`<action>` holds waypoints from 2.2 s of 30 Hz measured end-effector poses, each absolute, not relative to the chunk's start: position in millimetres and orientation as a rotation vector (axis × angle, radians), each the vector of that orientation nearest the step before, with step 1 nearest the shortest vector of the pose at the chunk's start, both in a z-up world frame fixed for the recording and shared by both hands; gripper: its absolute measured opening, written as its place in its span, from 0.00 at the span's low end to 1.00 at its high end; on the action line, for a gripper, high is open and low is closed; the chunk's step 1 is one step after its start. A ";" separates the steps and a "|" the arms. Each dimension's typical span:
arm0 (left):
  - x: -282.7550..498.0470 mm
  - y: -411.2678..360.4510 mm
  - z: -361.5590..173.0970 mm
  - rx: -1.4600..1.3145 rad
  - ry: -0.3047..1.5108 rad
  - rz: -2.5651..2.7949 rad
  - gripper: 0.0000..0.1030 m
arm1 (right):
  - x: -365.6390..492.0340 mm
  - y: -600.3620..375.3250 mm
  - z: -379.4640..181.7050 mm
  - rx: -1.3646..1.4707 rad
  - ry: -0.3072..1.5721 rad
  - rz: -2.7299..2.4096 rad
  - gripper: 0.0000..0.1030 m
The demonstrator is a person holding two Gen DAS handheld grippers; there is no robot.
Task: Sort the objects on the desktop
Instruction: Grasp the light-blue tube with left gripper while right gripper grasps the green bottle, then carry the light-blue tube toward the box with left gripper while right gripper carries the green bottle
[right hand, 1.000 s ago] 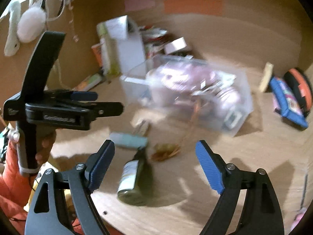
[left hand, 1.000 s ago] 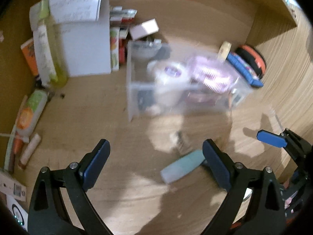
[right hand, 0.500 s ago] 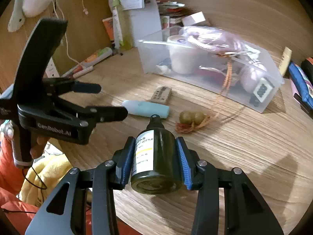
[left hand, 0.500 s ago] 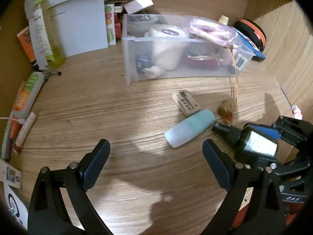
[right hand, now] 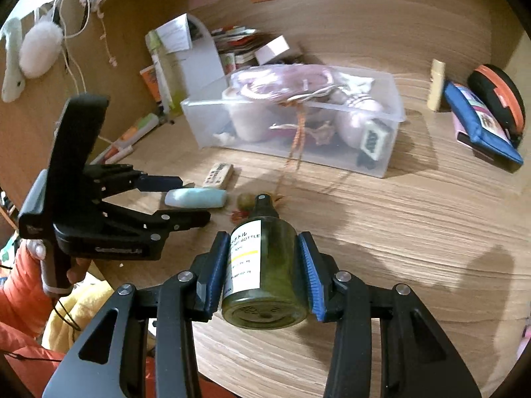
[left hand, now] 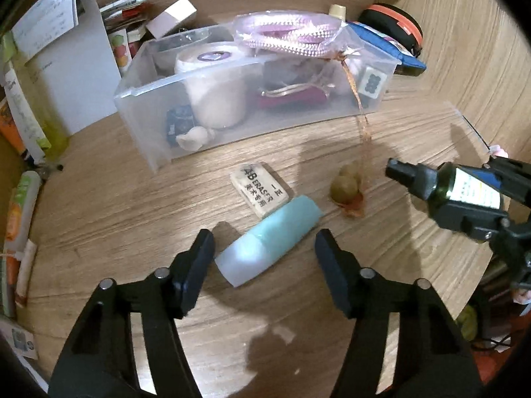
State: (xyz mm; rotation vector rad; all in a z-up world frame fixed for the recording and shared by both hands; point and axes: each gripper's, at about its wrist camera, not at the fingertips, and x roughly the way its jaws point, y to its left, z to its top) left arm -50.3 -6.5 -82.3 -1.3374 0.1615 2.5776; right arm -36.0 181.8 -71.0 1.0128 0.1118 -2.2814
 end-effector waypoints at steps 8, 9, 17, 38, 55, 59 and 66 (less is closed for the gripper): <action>-44.3 -3.2 -80.9 -1.303 0.184 2.582 0.30 | -39.2 187.0 -68.3 0.995 0.092 -2.281 0.37; -42.9 -1.6 -80.8 -1.298 0.190 2.581 0.28 | -39.4 186.5 -68.6 0.993 0.093 -2.279 0.37; -28.4 -2.4 -79.1 -1.304 0.136 2.603 0.23 | -38.2 189.8 -67.7 0.986 0.084 -2.278 0.37; -19.5 -26.4 -33.5 -1.072 -0.100 2.738 0.18 | -47.3 196.2 -45.7 0.935 0.063 -2.321 0.37; -33.6 -30.5 9.6 -0.888 -0.164 2.801 0.14 | -63.4 202.9 -21.5 0.857 0.035 -2.377 0.37; -39.5 -36.9 17.0 -0.854 -0.197 2.815 0.14 | -70.9 203.3 -12.7 0.834 0.036 -2.393 0.37; -53.6 -47.7 26.5 -0.810 -0.209 2.852 0.12 | -90.3 201.7 -3.2 0.808 0.032 -2.409 0.37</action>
